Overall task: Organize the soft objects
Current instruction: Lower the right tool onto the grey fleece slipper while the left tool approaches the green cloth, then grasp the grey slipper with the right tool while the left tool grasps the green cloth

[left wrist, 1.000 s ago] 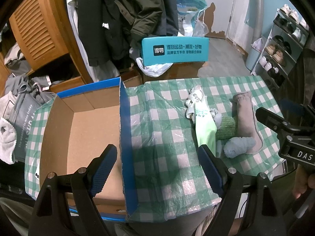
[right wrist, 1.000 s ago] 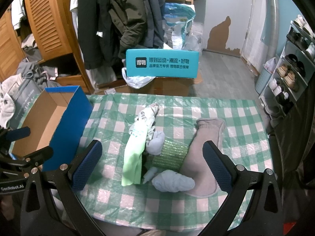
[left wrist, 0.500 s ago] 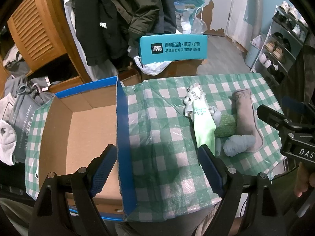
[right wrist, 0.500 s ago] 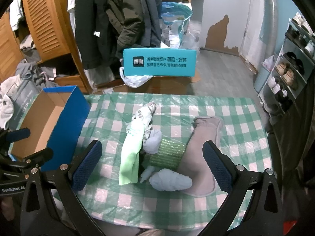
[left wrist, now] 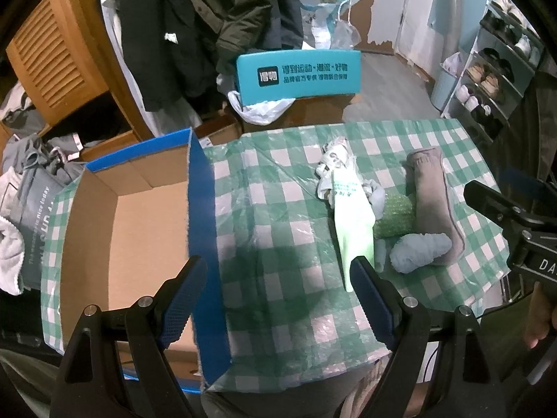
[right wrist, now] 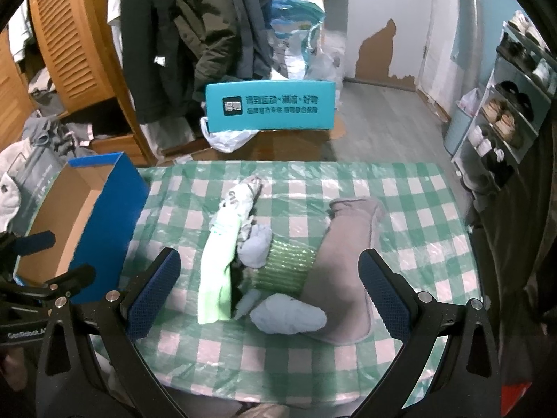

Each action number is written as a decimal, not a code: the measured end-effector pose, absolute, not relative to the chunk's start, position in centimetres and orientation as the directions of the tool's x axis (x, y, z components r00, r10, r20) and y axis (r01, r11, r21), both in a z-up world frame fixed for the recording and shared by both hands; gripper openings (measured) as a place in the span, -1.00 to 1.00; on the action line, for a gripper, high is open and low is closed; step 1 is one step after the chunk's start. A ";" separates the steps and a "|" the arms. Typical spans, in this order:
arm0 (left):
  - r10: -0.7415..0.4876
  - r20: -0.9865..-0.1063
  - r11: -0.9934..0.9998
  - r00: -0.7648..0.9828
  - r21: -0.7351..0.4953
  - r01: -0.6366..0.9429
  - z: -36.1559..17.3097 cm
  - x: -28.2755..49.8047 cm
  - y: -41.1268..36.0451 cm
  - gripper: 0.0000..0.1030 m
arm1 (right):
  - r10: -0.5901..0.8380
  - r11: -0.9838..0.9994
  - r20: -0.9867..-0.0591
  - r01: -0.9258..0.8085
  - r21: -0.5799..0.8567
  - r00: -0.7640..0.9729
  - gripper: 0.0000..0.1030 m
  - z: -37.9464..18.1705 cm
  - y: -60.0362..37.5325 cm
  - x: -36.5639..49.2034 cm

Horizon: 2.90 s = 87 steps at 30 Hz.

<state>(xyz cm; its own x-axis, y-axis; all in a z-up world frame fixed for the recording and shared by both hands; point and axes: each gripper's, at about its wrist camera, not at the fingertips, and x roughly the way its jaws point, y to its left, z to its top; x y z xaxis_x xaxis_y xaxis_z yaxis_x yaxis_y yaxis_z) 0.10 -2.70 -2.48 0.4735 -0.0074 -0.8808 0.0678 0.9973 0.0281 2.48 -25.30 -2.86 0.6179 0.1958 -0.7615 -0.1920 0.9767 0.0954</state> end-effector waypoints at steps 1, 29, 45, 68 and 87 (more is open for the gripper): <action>-0.005 -0.884 0.997 0.468 0.031 0.070 -2.5 0.2 -2.9 0.66 | 0.193 0.977 -0.763 -0.188 0.095 0.617 0.96 -2.9 -25.5 2.5; -0.012 -0.962 0.994 0.274 0.019 0.109 -9.5 5.8 -8.9 0.66 | 0.100 0.986 -0.864 0.070 0.154 0.494 0.96 -10.0 -34.7 7.8; 0.038 -0.980 0.992 0.193 0.060 0.107 -14.2 9.2 -11.7 0.66 | 0.114 0.983 -0.918 0.088 0.159 0.379 0.96 -15.2 -34.5 10.4; -0.151 -0.971 0.988 0.183 -0.145 0.049 -14.5 9.7 -7.8 -0.80 | 0.153 0.986 -0.932 0.012 0.166 0.327 -0.39 -16.9 -32.6 10.9; -0.109 -0.982 0.993 0.154 -0.116 -0.038 -14.8 8.4 -4.0 -0.82 | 0.142 0.988 -0.931 0.010 0.154 0.337 -0.76 -15.9 -32.6 10.7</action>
<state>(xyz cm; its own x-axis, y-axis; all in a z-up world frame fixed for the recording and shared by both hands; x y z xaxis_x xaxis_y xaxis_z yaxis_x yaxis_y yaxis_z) 8.42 -3.98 -14.85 0.1536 -0.1087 -0.9821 -0.0376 0.9926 -0.1157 10.71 -32.64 -15.89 0.3370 0.1421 -0.9307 0.0098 0.9880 0.1544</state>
